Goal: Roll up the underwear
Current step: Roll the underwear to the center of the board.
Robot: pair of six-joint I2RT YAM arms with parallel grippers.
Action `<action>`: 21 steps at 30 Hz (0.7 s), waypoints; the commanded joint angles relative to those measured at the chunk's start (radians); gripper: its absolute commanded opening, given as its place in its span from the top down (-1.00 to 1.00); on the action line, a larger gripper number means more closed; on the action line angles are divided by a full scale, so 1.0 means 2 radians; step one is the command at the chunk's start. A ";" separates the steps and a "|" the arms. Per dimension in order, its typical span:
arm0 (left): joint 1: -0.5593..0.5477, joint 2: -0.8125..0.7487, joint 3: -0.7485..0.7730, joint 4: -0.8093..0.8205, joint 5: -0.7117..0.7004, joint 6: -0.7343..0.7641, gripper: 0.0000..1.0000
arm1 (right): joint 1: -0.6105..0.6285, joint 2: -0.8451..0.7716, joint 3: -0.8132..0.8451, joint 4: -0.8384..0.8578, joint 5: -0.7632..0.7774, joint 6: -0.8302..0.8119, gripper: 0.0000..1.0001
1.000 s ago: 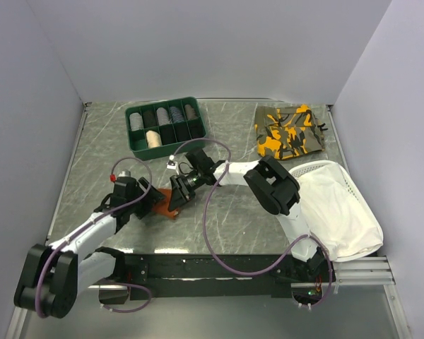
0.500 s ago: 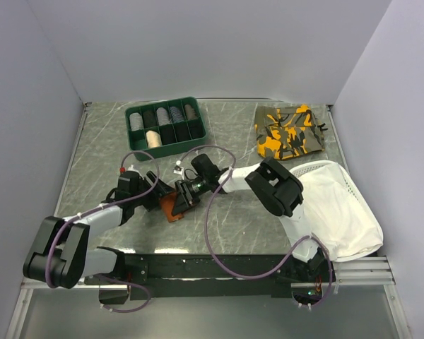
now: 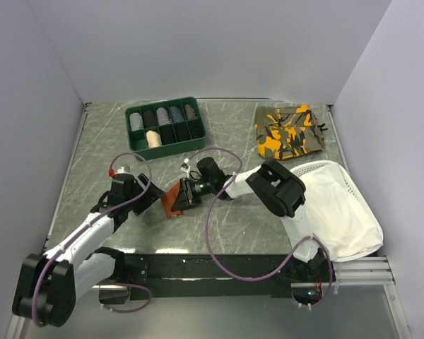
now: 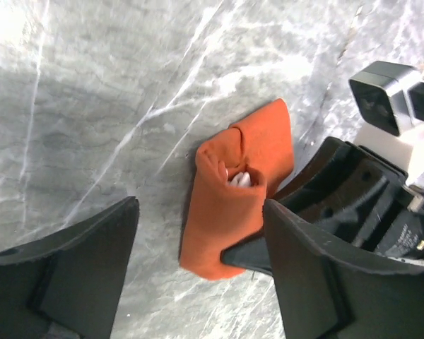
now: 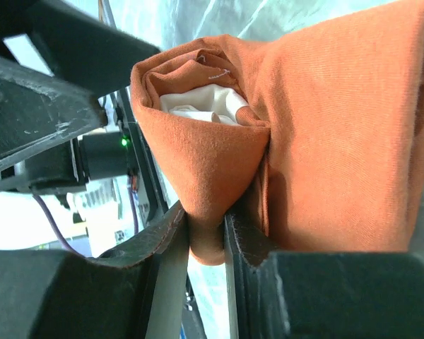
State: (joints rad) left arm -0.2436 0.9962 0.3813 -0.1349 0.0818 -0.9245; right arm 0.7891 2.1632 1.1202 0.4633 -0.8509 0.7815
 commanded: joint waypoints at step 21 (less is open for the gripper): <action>0.000 0.082 0.011 0.088 0.053 0.063 -0.18 | -0.007 0.004 0.040 -0.051 -0.001 -0.029 0.46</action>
State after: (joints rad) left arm -0.2436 1.1133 0.3801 -0.0124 0.1379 -0.8421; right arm 0.7807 2.1639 1.1545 0.3946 -0.8433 0.7605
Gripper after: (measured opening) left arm 0.608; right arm 0.278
